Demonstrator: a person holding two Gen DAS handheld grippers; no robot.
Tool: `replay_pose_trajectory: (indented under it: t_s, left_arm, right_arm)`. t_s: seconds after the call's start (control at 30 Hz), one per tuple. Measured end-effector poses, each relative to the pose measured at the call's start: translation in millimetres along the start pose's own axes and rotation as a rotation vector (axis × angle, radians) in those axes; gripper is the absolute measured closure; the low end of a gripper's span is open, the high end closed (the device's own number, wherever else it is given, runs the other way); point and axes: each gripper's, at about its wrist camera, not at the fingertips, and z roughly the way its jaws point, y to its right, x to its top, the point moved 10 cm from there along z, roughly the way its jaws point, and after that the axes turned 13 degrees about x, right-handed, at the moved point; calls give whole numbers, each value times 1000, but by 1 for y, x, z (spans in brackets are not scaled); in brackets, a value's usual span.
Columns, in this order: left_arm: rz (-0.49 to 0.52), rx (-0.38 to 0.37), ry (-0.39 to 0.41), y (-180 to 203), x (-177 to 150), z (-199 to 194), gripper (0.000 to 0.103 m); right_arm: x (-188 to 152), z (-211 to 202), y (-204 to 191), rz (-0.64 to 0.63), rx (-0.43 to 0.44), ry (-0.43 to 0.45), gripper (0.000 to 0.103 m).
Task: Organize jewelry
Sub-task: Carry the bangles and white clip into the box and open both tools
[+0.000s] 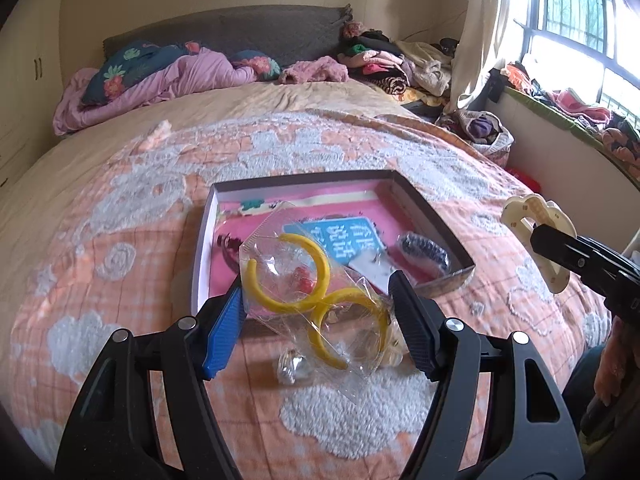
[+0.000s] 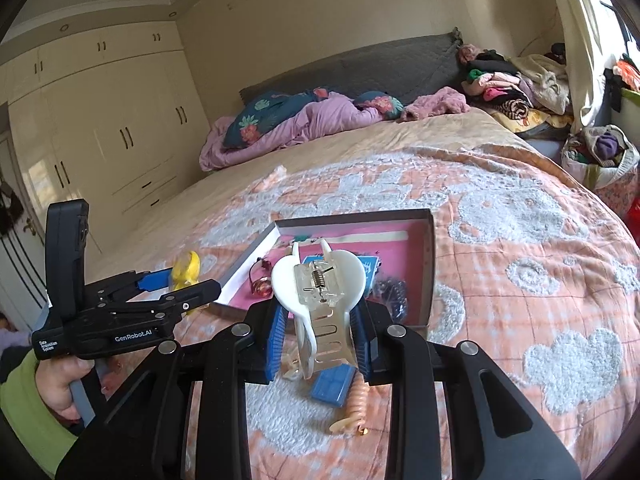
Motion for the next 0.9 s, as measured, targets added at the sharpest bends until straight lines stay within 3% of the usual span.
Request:
replay_pose_trajectory:
  t_s: [0.57, 0.9]
  left_arm:
    - [-13, 9, -10, -2, 27, 27, 41]
    - [-14, 16, -41, 0, 27, 52, 41]
  right_arm:
    - [43, 23, 10, -39, -4, 12, 76]
    - [61, 46, 24, -41, -17, -11, 76]
